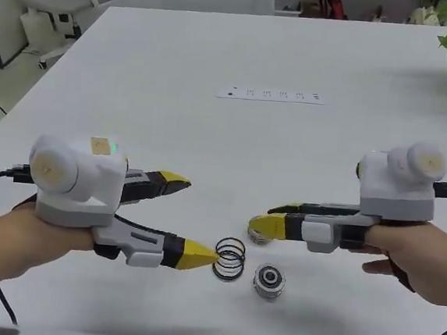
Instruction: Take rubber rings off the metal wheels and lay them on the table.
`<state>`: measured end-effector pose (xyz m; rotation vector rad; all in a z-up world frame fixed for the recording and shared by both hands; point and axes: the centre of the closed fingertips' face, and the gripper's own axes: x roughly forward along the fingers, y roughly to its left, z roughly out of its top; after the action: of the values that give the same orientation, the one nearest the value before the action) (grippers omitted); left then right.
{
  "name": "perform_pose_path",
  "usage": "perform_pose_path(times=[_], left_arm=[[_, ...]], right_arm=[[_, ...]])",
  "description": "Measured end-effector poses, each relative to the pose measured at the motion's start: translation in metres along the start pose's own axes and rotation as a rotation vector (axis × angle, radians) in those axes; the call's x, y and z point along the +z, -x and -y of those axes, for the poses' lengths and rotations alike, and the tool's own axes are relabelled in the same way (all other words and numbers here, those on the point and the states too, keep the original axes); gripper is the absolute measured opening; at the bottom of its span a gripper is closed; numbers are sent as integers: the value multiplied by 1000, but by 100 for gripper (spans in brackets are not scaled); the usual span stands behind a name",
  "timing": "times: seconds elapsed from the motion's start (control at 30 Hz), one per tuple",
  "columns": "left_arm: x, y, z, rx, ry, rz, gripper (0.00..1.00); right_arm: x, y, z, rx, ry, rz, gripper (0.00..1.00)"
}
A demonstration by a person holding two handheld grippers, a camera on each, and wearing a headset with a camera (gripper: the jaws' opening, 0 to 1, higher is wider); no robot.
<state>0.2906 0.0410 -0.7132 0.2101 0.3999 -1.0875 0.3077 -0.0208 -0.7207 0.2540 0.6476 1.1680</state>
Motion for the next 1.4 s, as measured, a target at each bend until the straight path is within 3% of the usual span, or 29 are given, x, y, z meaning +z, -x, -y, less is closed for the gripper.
perform_pose_path(times=[0.43, 0.87, 1.0, 1.4], left_arm=[[21, 14, 9, 5, -22, 41, 80], [23, 24, 13, 12, -21, 43, 82], [22, 26, 14, 14, -28, 41, 81], [15, 30, 18, 10, -12, 22, 85]], right_arm=[[2, 35, -9, -36, 202, -8, 53], [1, 64, -7, -80, 393, -40, 60], [-1, 70, -8, -80, 414, -42, 66], [-27, 87, 5, -123, 522, -128, 71]])
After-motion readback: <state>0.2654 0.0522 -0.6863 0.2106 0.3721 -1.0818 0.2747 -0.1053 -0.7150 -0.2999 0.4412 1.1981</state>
